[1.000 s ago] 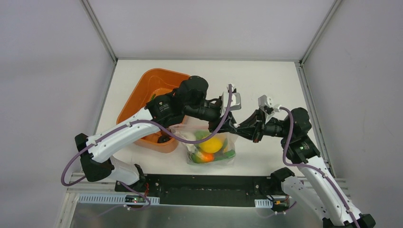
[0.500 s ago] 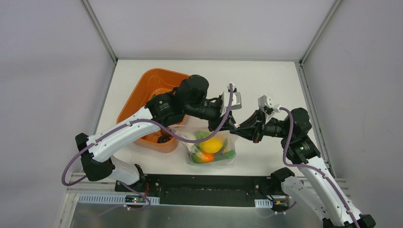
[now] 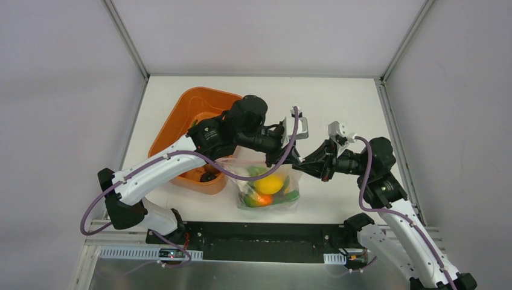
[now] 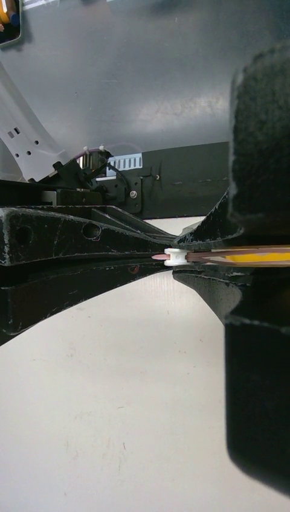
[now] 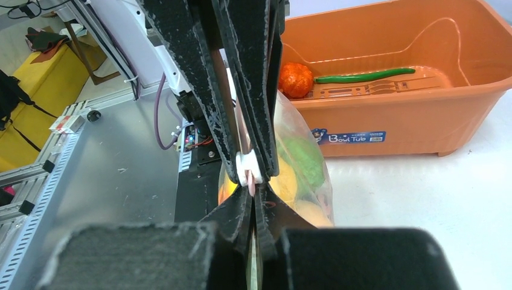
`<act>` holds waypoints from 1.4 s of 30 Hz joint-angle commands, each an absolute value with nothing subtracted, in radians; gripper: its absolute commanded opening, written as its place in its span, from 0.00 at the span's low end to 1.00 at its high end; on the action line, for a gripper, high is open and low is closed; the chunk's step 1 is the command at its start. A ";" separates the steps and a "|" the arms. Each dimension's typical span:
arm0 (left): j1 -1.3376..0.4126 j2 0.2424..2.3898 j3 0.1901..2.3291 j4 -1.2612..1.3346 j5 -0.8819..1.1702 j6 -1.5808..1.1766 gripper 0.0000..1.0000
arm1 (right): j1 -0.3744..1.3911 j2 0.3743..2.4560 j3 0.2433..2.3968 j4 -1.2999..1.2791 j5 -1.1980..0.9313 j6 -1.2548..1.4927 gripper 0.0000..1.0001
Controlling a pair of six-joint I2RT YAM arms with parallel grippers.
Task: Place the food in the zip-top bag and seal the zipper
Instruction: Zip the zipper food storage bag at the center of the board.
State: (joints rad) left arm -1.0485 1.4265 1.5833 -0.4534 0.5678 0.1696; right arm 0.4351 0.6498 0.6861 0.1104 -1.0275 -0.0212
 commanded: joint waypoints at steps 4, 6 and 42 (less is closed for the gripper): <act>-1.059 1.356 1.549 -0.437 0.519 0.197 0.00 | 0.432 0.629 0.723 0.111 -0.982 -0.068 0.00; -1.057 1.324 1.513 -0.440 0.499 0.205 0.00 | 0.432 0.621 0.723 0.112 -0.964 -0.068 0.00; -0.903 0.759 0.979 -0.577 0.067 0.214 0.00 | 0.431 0.553 0.737 0.077 -0.894 -0.077 0.00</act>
